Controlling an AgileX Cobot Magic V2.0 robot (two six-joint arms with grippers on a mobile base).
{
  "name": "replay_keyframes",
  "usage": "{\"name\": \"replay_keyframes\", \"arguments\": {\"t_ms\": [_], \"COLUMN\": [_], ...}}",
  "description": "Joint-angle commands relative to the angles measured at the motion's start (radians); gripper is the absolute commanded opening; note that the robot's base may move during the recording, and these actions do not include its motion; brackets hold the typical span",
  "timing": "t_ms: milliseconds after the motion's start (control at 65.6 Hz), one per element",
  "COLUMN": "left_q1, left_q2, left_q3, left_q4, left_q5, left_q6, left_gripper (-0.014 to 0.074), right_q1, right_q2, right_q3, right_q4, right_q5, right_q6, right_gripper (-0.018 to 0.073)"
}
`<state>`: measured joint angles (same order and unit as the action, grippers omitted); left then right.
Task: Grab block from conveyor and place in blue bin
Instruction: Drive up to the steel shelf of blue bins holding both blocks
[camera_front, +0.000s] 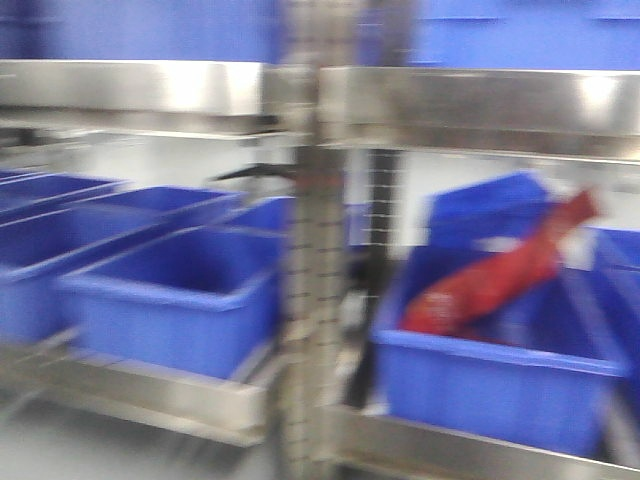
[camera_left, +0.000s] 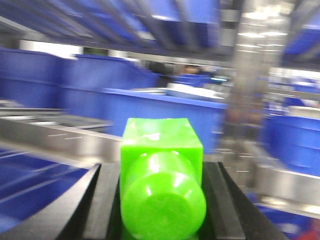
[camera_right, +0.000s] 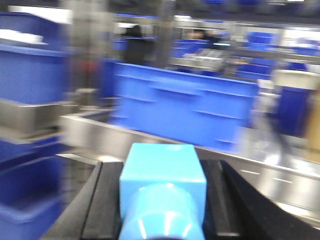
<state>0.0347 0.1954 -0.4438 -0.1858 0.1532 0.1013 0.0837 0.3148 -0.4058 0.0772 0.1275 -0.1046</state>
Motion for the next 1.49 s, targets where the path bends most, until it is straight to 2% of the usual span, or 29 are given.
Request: {"name": "replay_keyframes", "arguments": {"t_ms": [0, 1478], "left_q1": [0.002, 0.002], "left_q2": [-0.003, -0.003], "left_q3": [0.001, 0.001], "left_q4": [-0.007, -0.007], "left_q5": [-0.014, -0.014], "left_q6": [0.000, 0.000], "left_gripper": [-0.0111, -0.0111], "right_q1": [0.000, 0.000], "right_q2": [-0.005, -0.005], "right_q3": [-0.004, -0.004], "right_q4": [-0.007, -0.007], "right_q5": [-0.024, -0.024], "right_q6": [-0.002, -0.002], "right_gripper": [-0.0159, -0.0159]}}
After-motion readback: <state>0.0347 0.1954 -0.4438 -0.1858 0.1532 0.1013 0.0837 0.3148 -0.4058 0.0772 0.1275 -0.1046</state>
